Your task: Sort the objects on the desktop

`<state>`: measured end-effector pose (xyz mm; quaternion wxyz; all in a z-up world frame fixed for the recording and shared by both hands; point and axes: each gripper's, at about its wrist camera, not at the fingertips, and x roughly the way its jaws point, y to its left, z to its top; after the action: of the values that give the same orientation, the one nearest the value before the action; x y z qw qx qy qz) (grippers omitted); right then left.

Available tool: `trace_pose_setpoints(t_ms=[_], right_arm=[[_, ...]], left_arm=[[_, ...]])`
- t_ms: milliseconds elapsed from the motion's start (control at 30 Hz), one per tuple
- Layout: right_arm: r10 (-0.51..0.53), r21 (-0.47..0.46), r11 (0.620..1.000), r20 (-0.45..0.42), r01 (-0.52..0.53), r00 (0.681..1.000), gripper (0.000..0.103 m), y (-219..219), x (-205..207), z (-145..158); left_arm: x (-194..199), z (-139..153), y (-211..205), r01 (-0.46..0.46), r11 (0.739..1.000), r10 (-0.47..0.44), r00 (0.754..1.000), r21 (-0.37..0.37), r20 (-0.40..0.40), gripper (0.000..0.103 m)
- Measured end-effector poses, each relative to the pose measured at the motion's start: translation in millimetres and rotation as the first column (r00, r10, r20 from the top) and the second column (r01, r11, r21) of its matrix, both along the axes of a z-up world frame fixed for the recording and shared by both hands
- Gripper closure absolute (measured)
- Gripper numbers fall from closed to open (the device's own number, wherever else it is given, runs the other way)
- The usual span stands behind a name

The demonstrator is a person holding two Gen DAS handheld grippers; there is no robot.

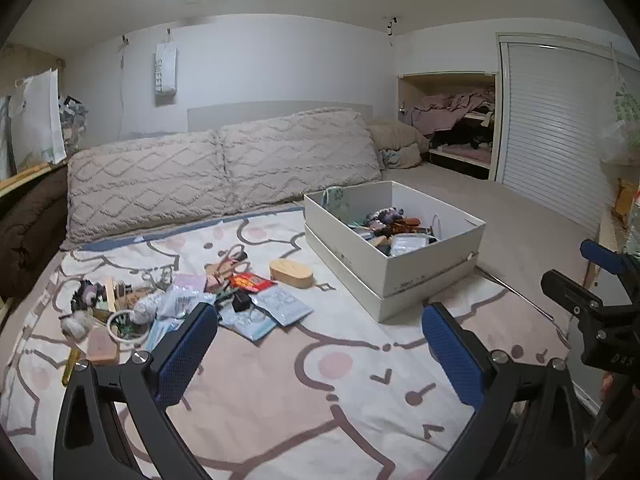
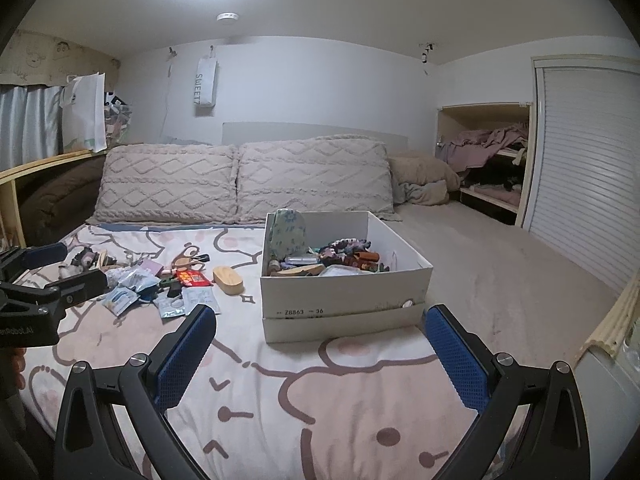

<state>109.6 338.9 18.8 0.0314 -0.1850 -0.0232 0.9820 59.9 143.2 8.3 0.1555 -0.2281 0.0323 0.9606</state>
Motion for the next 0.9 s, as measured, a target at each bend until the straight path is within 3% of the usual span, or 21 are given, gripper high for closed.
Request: trace_pose_setpoints(t_ms=[900], right_arm=[[0.010,0.024,1.000,0.018,-0.010,1.000,0.000,-8.7,10.4,-3.7]], left_arm=[[15.9,-7.8,-3.2,-0.017,1.000,0.017,1.000,-0.003,0.008,0.000]])
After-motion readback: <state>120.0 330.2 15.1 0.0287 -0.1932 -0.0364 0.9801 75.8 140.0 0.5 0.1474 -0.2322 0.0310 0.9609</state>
